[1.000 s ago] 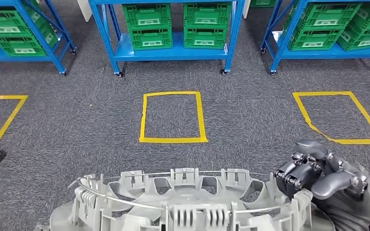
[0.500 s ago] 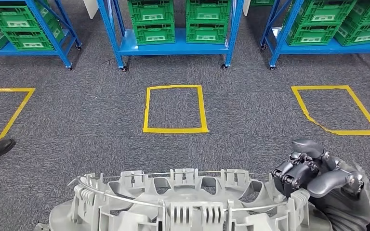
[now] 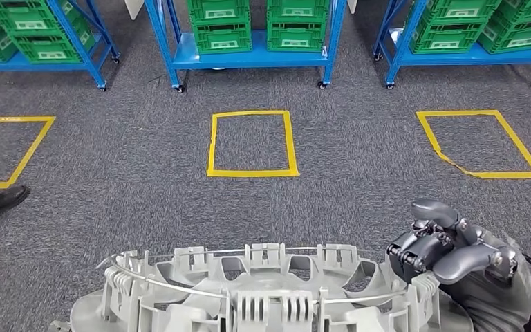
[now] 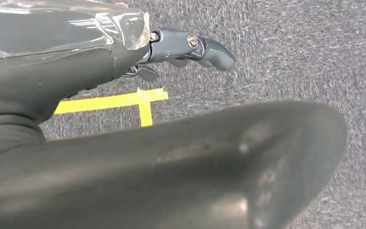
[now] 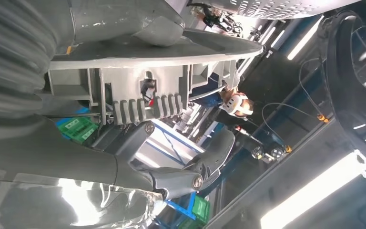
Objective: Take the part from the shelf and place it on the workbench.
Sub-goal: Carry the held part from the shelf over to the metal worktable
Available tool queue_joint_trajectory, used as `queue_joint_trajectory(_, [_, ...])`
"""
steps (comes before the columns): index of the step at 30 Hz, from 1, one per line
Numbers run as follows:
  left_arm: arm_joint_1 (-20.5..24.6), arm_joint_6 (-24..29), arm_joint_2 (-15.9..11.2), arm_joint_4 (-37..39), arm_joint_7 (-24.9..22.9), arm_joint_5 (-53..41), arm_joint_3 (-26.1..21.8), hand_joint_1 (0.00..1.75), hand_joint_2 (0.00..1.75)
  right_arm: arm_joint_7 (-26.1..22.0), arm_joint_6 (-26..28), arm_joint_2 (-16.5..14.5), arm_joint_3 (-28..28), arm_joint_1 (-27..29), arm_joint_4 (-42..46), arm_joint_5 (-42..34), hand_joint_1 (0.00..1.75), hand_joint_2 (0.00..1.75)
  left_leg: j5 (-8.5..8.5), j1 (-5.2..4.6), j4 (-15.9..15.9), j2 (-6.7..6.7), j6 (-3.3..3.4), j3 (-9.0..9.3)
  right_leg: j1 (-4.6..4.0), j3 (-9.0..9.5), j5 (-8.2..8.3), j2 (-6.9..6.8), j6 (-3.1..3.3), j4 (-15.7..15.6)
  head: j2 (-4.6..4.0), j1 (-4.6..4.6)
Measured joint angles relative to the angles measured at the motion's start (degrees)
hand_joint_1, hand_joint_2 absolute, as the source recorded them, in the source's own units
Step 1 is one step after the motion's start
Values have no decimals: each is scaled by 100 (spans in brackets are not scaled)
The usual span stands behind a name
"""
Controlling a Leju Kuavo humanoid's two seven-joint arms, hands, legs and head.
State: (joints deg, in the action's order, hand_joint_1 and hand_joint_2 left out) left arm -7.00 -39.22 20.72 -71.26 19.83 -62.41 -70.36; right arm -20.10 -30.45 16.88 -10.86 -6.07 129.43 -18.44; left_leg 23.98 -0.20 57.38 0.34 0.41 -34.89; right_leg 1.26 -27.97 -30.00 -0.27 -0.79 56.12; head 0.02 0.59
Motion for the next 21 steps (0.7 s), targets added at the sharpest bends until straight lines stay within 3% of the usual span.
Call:
queue_joint_trajectory(2, [-2,-16,-1,2,13,0,-22,0,0,-1,0,0,-3,-3,7,107,175,175,224,31,269,-10,-70,-118,17,-39,59,-18,93,-6,0,10])
queue_joint_trajectory(5, [0,-26,-3,12,22,1,-62,0,0,-1,0,-1,-17,-1,15,280,175,175,818,71,1281,-15,-159,-497,-14,-129,131,-78,175,-1,0,20])
queue_joint_trajectory(7, [-1,-20,-3,25,23,2,-78,0,0,-2,4,-7,-27,1,17,349,175,175,877,79,1553,-13,-165,-524,-43,-184,170,-134,189,8,0,20])
queue_joint_trajectory(9, [-1,-10,-3,32,23,11,-81,0,0,-7,10,-16,-40,4,22,396,175,175,602,71,1012,16,-119,-120,-77,-205,189,-208,188,14,0,21])
queue_joint_trajectory(11, [2,-1,-12,33,22,34,-81,0,0,-11,13,-24,-54,3,51,425,175,175,425,16,241,185,-15,372,-106,-203,200,-298,171,12,0,14])
queue_joint_trajectory(12, [5,2,-14,33,22,48,-80,0,0,-13,13,-26,-59,1,70,431,175,175,406,-26,19,262,39,496,-110,-204,209,-346,156,11,0,15])
queue_joint_trajectory(13, [6,3,-19,33,21,62,-82,0,0,-14,14,-32,-65,1,87,436,175,175,425,-64,-79,306,86,532,-107,-206,220,-398,136,8,0,22])
queue_joint_trajectory(15, [3,3,-25,34,21,76,-95,0,0,-16,15,-46,-77,1,110,440,175,175,362,-77,-158,234,159,521,-105,-216,229,-475,96,3,0,39])
queue_joint_trajectory(17, [5,3,-24,36,22,89,-113,0,0,-17,18,-54,-86,-1,132,440,175,175,258,-37,-285,134,218,543,-102,-310,116,-346,84,179,0,32])
queue_joint_trajectory(19, [14,3,-8,45,20,109,-122,0,0,-18,19,-55,-91,5,144,440,175,175,187,-18,-343,31,240,523,-79,-603,-184,-118,106,802,0,20])
queue_joint_trajectory(21, [16,2,7,63,17,123,-126,0,0,-17,20,-58,-97,22,148,443,175,175,162,-15,-317,-96,236,465,-48,-934,-434,-31,83,1513,0,18])
